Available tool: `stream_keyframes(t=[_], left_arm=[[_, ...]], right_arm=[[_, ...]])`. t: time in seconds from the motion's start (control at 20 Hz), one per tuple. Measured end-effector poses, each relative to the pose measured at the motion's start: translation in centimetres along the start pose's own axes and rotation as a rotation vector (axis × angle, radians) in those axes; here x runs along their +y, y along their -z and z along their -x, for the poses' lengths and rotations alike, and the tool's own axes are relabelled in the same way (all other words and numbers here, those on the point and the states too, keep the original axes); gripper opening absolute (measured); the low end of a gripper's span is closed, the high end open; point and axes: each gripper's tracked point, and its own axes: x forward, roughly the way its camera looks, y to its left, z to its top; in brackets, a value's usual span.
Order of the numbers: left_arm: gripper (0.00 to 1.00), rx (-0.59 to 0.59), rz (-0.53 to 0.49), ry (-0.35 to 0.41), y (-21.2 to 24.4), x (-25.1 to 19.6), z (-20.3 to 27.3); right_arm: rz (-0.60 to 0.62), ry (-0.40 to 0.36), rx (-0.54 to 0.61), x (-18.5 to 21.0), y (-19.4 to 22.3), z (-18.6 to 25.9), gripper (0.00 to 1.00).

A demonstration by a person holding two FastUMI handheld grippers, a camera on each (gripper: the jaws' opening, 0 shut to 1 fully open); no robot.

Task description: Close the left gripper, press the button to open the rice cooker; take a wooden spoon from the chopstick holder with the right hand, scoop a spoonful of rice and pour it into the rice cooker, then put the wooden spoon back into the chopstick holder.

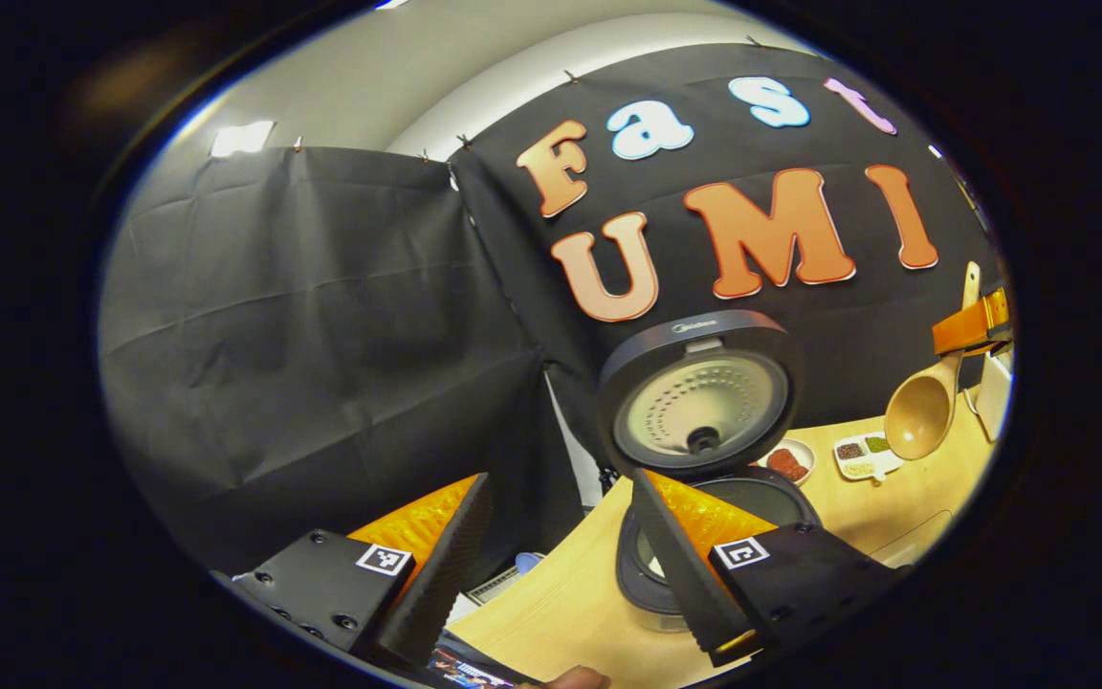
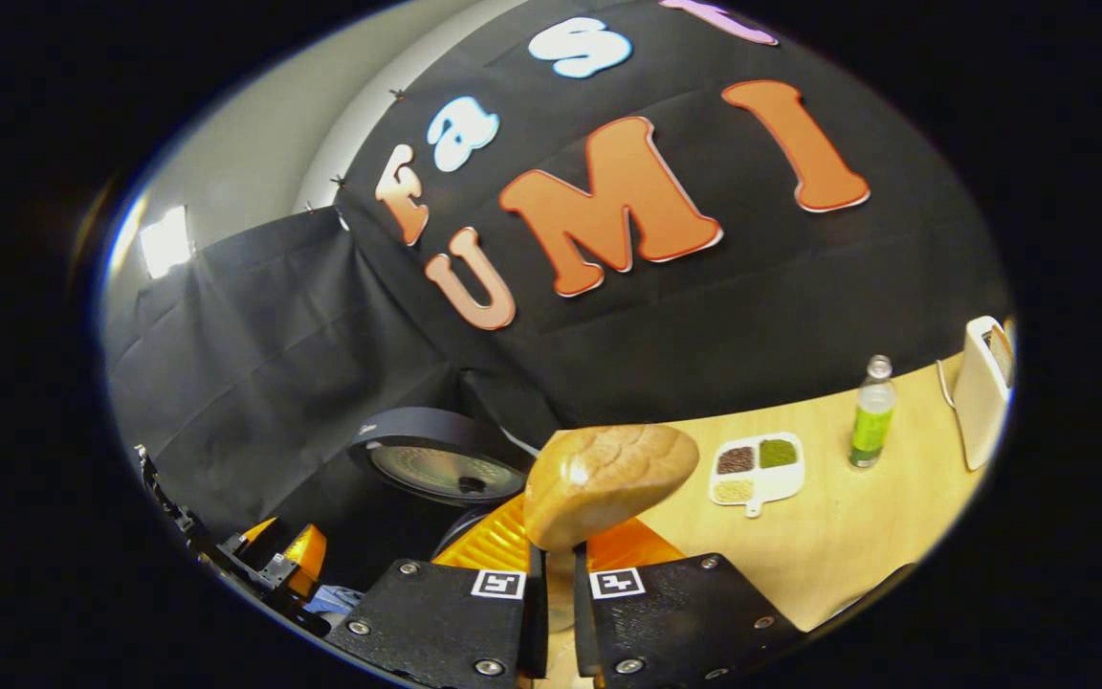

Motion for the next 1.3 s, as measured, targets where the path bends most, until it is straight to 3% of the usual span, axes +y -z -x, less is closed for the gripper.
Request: stream_keyframes(t=[0.3, 0.35, 0.5, 0.6, 0.7, 0.75, 1.1, 1.3], left_arm=[[1.00, -0.026, -0.008, 0.105, -1.6, -4.9, 0.4], [0.91, -0.029, -0.011, 0.116, -1.8, -5.6, 0.4], [0.99, -0.023, -0.003, 0.151, -2.3, -7.5, 0.4], [0.90, -0.027, 0.011, 0.177, -3.2, -9.1, 0.7], [0.91, -0.049, 0.004, 0.198, -4.5, -10.5, 1.1], [1.00, -0.060, -0.004, 0.207, -5.0, -11.0, 1.3], [1.00, -0.077, 0.005, 0.271, -7.1, -14.2, 2.3], [1.00, -0.082, 0.001, 0.275, -8.2, -14.8, 2.5]], right_arm=[[-0.046, 0.225, -0.042, -9.6, -0.4, 5.7, 0.11], [-0.051, 0.254, -0.047, -11.0, -0.5, 6.9, 0.10], [-0.052, 0.378, -0.065, -15.4, 0.0, 10.3, 0.11], [-0.043, 0.449, -0.060, -17.9, 0.7, 12.7, 0.11], [-0.064, 0.484, -0.055, -19.6, 1.6, 14.7, 0.10], [-0.075, 0.498, -0.051, -20.2, 2.1, 15.3, 0.11], [-0.097, 0.599, 0.008, -23.9, 7.1, 16.7, 0.10], [-0.137, 0.596, 0.046, -24.2, 9.6, 17.0, 0.10]])
